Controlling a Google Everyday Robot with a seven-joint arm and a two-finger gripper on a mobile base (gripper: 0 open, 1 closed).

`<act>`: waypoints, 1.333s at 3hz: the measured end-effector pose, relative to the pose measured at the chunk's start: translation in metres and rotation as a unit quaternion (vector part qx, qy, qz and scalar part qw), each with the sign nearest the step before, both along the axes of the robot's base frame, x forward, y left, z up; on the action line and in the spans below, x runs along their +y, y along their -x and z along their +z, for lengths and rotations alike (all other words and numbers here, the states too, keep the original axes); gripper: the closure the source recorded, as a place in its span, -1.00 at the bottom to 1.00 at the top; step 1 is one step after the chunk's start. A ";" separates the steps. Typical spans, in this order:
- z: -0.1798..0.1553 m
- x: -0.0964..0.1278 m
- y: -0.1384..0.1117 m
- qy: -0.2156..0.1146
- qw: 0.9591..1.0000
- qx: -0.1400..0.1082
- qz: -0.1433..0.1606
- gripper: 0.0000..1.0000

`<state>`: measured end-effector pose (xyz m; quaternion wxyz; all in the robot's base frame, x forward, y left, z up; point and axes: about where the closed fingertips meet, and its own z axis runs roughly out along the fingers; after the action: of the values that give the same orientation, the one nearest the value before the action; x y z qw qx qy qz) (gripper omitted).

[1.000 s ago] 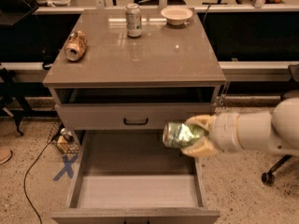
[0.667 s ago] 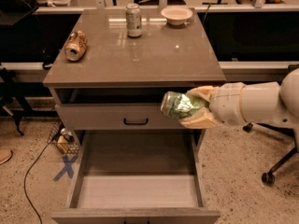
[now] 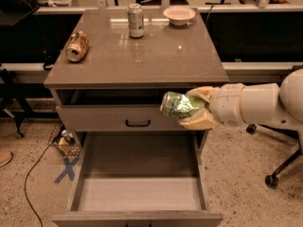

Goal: Pick green can from middle drawer and place on counter

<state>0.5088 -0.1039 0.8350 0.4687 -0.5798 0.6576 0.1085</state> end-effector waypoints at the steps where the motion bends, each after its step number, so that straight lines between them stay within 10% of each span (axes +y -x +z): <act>1: 0.017 0.005 -0.031 -0.017 1.000 0.001 -0.004 1.00; 4: 0.083 0.016 -0.172 -0.057 0.994 -0.007 -0.098 1.00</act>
Offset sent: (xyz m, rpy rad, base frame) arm 0.1429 0.0199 0.1076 0.1190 -0.0570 -0.0611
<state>0.6803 -0.0881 0.9176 0.5137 -0.4855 0.7009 0.0954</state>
